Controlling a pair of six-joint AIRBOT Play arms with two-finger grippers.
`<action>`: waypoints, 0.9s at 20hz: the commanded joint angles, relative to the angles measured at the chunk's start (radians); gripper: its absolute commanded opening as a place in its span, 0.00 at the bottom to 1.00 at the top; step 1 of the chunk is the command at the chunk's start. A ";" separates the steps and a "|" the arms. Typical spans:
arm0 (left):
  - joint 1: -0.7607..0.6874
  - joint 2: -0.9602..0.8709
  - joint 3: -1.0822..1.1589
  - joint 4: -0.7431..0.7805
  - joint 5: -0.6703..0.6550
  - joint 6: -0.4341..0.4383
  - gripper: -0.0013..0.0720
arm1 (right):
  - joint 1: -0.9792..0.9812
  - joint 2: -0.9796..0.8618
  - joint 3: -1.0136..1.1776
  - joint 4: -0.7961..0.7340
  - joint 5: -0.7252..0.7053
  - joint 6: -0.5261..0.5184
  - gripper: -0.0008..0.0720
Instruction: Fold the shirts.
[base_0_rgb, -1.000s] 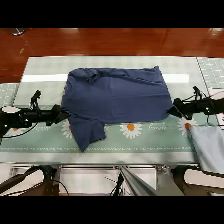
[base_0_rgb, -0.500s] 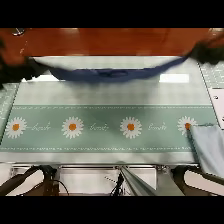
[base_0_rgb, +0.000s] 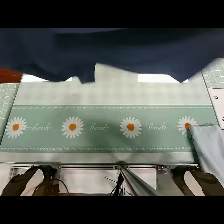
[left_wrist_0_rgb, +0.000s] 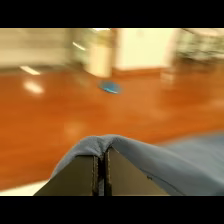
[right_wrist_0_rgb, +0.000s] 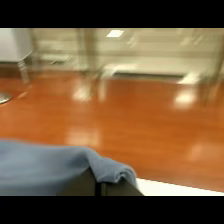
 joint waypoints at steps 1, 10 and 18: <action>-0.005 0.144 0.050 0.251 -0.073 -0.064 0.05 | 0.002 0.138 0.012 -0.135 0.161 0.030 0.05; -0.139 0.241 -0.286 0.434 -0.144 -0.178 0.05 | 0.002 0.161 -0.255 -0.217 0.265 0.058 0.05; -0.158 -0.067 -0.798 0.227 0.209 -0.064 0.05 | 0.002 -0.057 -0.867 0.017 -0.219 -0.026 0.05</action>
